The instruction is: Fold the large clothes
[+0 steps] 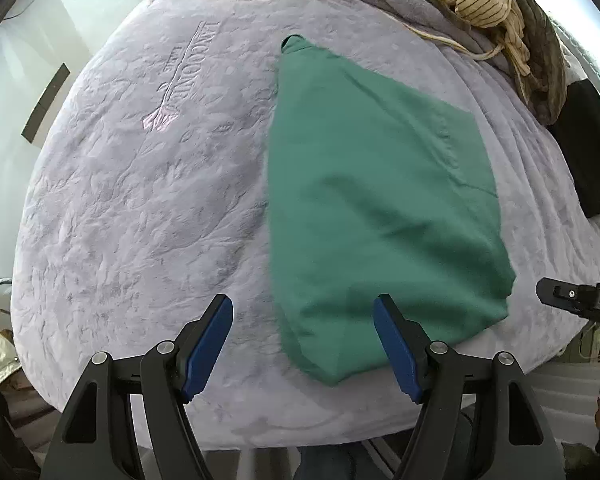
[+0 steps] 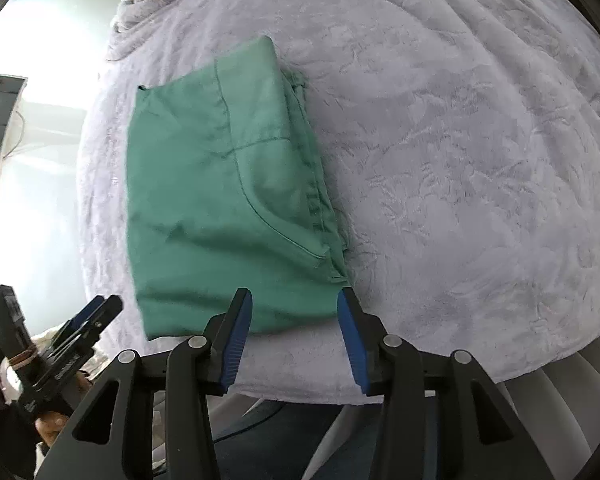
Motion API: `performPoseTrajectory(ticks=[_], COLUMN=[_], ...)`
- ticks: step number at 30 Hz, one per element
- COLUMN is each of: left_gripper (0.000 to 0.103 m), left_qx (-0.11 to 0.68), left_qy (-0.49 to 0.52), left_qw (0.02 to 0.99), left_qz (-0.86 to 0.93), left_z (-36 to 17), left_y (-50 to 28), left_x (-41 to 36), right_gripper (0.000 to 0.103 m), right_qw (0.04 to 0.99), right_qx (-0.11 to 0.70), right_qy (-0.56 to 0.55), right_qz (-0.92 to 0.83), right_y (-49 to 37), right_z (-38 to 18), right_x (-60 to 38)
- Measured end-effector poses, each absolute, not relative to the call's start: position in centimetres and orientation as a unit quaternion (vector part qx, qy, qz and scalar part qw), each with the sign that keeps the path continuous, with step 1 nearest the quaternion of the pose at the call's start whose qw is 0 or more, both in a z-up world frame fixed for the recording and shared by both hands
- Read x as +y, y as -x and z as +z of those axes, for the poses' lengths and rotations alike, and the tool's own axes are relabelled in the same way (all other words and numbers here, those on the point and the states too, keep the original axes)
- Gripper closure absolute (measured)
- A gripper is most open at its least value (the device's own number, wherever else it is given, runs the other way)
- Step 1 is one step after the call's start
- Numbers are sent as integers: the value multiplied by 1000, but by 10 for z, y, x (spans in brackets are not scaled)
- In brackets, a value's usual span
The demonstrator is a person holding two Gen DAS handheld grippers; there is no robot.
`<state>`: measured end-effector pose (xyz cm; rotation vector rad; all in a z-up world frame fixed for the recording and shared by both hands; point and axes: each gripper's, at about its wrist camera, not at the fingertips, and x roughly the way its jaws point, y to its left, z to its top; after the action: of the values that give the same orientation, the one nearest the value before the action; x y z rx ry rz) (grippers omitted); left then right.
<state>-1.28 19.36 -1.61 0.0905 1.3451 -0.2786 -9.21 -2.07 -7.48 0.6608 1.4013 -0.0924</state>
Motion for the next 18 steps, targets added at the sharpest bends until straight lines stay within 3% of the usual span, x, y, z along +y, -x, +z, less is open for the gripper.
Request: performPoseTrajectory(ticks=[8,18], left_gripper=[29,29], left_qx=[623,620], left_qy=[-36,-56], left_qw=[774,775], left_qz=[-106,-111], left_z=[-7,-2], left_y=[16,9], left_x=[170,160], right_gripper=[44,44], right_qw=[728,735], right_qx=[629,625], right_qy=[-272,-261], right_qz=[-25,-29], right_y=[82,71], right_z=[-59,-53], right_x=[-16,-11])
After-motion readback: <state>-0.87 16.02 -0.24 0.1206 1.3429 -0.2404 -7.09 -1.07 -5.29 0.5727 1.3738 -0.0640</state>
